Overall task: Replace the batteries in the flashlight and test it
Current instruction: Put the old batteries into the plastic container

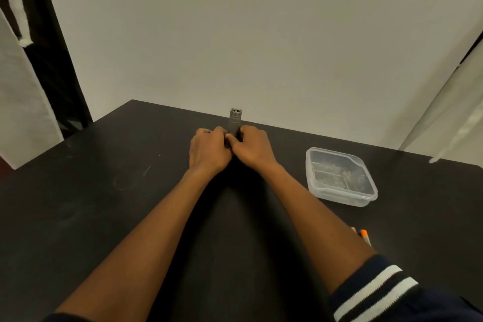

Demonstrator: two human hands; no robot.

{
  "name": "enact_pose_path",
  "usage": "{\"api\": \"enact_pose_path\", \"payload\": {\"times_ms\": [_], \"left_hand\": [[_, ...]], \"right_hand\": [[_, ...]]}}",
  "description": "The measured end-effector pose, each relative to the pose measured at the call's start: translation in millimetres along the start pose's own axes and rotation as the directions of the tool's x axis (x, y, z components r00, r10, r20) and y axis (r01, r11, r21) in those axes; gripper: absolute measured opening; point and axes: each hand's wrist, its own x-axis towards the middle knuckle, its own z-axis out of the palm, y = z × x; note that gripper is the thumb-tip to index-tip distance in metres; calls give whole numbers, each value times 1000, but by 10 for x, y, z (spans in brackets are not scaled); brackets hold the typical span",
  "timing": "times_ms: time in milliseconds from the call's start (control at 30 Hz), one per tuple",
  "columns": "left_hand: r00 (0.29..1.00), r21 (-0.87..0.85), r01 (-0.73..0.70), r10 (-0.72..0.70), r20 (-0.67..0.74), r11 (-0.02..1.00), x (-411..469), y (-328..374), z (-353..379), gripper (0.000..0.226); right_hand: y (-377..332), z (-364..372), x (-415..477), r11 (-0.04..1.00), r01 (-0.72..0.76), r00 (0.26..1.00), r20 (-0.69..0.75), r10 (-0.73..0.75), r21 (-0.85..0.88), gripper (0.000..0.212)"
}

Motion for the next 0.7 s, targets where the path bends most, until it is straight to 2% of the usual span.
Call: {"api": "enact_pose_path", "payload": {"times_ms": [67, 133, 300, 367, 433, 500, 700], "left_hand": [[1000, -20, -3, 3, 21, 1000, -36, -45, 54, 26], [999, 1, -19, 19, 41, 1000, -72, -23, 37, 36], [999, 184, 21, -26, 23, 983, -175, 172, -221, 81], [999, 232, 9, 1, -47, 973, -278, 327, -346, 76], [987, 254, -57, 94, -134, 966, -433, 524, -450, 62], [969, 193, -144, 178, -172, 971, -601, 754, -523, 55], [943, -5, -331, 331, -28, 944, -1075, 1296, -436, 53]], "right_hand": [[24, 23, -40, 1000, 2, 1000, 27, -1, -20, 27], [4, -8, -82, 1000, -1, 999, 44, 2, -27, 29], [-196, -363, -211, 999, -32, 999, 20, 32, -26, 38], [-281, -560, -303, 1000, -21, 1000, -1, 21, -22, 36], [-355, -782, -453, 999, 9, 1000, -16, -10, -50, 36], [-401, -1013, -640, 997, 39, 999, -21, -40, -70, 36], [-270, -1701, -1289, 989, 60, 998, -8, -62, -131, 22]]}}
